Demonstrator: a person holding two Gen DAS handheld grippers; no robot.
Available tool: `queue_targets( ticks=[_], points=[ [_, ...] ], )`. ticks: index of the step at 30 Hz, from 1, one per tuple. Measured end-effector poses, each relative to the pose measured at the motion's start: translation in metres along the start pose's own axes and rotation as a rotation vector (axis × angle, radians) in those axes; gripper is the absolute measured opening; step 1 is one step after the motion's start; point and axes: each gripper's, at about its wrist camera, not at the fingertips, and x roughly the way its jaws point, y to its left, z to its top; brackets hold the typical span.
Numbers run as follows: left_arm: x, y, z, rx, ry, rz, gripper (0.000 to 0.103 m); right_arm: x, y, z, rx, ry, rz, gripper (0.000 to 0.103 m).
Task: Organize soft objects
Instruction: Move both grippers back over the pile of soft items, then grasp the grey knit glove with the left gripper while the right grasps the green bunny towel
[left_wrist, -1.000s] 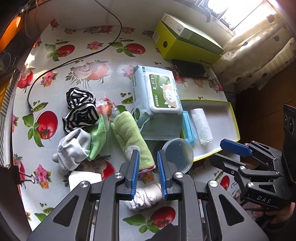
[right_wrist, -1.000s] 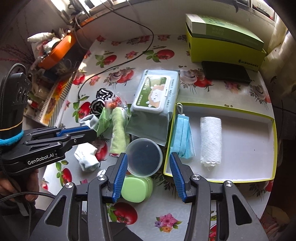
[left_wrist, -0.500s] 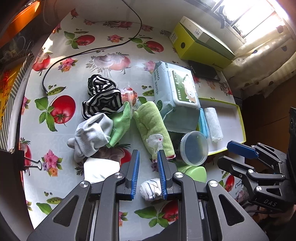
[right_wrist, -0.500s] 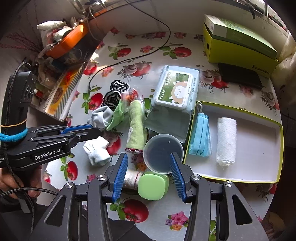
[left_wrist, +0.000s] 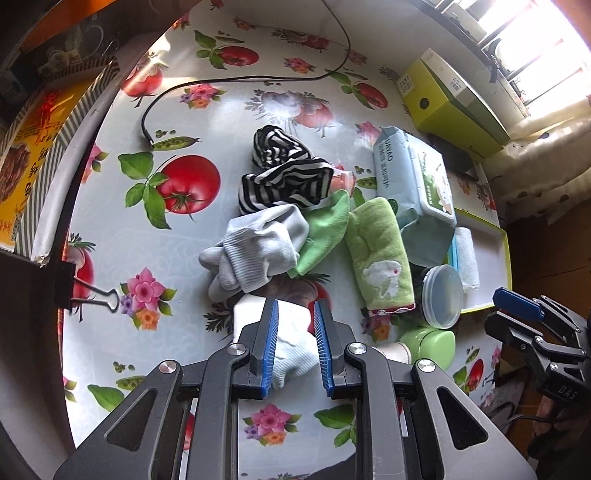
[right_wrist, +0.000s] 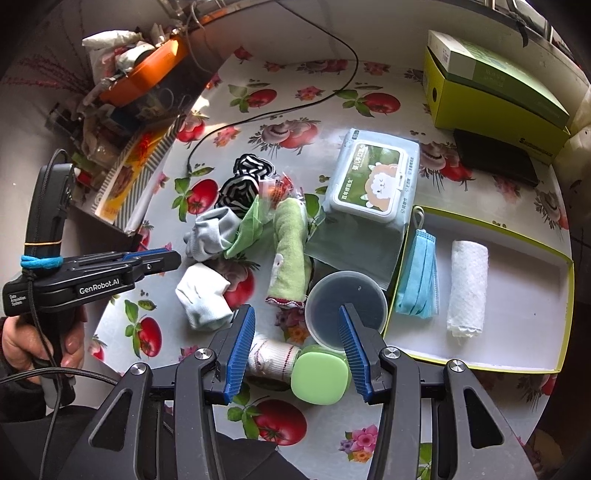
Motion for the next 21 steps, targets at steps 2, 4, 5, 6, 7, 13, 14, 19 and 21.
queue_targets(
  ticks=[2, 4, 5, 6, 7, 13, 14, 19, 21],
  points=[
    [0.001, 0.007, 0.001, -0.018, 0.000, 0.001, 0.021, 0.002, 0.002, 0.002, -0.007, 0.006, 0.001, 0.046],
    [0.002, 0.013, 0.001, -0.031, -0.004, 0.000, 0.021, 0.004, 0.005, 0.003, -0.015, 0.012, 0.004, 0.047],
    [0.002, 0.016, 0.002, -0.040, -0.006, -0.001, 0.023, 0.005, 0.007, 0.004, -0.019, 0.014, 0.005, 0.047],
    [0.002, 0.020, 0.003, -0.048, -0.008, -0.002, 0.026, 0.006, 0.008, 0.005, -0.023, 0.016, 0.006, 0.047],
    [0.002, 0.023, 0.004, -0.054, -0.009, -0.005, 0.034, 0.008, 0.010, 0.006, -0.027, 0.019, 0.008, 0.047],
    [0.014, 0.039, 0.011, -0.066, 0.009, 0.015, 0.037, 0.019, 0.017, 0.014, -0.050, 0.038, 0.015, 0.046],
    [0.016, 0.040, 0.012, -0.063, 0.009, 0.018, 0.037, 0.021, 0.017, 0.015, -0.053, 0.042, 0.015, 0.046],
    [0.027, 0.038, 0.023, -0.024, 0.018, 0.021, 0.045, 0.031, 0.020, 0.021, -0.061, 0.062, 0.013, 0.046],
    [0.032, 0.036, 0.028, -0.011, 0.023, 0.024, 0.045, 0.034, 0.019, 0.023, -0.061, 0.068, 0.010, 0.047]
  ],
)
